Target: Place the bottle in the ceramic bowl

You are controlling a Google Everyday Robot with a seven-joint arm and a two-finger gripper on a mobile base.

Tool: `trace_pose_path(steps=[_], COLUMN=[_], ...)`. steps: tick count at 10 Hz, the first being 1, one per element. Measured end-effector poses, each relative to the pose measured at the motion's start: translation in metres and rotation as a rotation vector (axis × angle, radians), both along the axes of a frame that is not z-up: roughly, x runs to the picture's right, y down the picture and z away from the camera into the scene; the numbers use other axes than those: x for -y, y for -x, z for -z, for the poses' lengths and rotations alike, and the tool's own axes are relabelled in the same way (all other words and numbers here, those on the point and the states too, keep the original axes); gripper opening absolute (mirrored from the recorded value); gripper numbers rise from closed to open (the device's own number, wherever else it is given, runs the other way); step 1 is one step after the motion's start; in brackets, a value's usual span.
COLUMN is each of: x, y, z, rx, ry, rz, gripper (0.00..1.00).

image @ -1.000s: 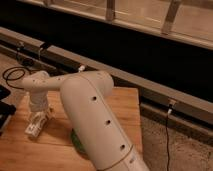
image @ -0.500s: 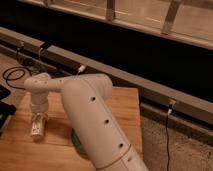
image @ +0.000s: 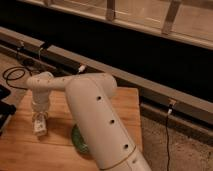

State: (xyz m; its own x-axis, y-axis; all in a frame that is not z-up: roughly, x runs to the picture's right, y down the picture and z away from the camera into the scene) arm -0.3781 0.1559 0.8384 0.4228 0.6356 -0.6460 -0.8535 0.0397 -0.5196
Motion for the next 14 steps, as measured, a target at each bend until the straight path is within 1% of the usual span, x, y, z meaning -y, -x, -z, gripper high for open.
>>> trace_pose_path(steps=[1, 2, 3, 4, 5, 6, 7, 8, 10, 11, 14], x=[0.015, 0.033, 0.057, 0.078, 0.096, 0.109, 0.119, 0.122, 0.122, 0.118, 0.102], y=[-0.003, -0.006, -0.011, -0.019, -0.028, -0.042, -0.065, -0.083, -0.124, -0.148, -0.204], z=[0.006, 0.016, 0.028, 0.035, 0.038, 0.037, 0.036, 0.037, 0.040, 0.044, 0.068], rx=[0.012, 0.027, 0.036, 0.039, 0.035, 0.019, -0.014, -0.043, -0.107, -0.143, -0.233], ry=[-0.023, -0.051, -0.088, -0.121, -0.146, -0.164, -0.180, -0.185, -0.185, -0.181, -0.164], rz=[-0.010, -0.012, 0.001, 0.024, 0.045, 0.064, 0.072, 0.063, 0.039, 0.028, -0.002], gripper=[0.00, 0.00, 0.00, 0.00, 0.00, 0.00, 0.00, 0.00, 0.00, 0.00, 0.00])
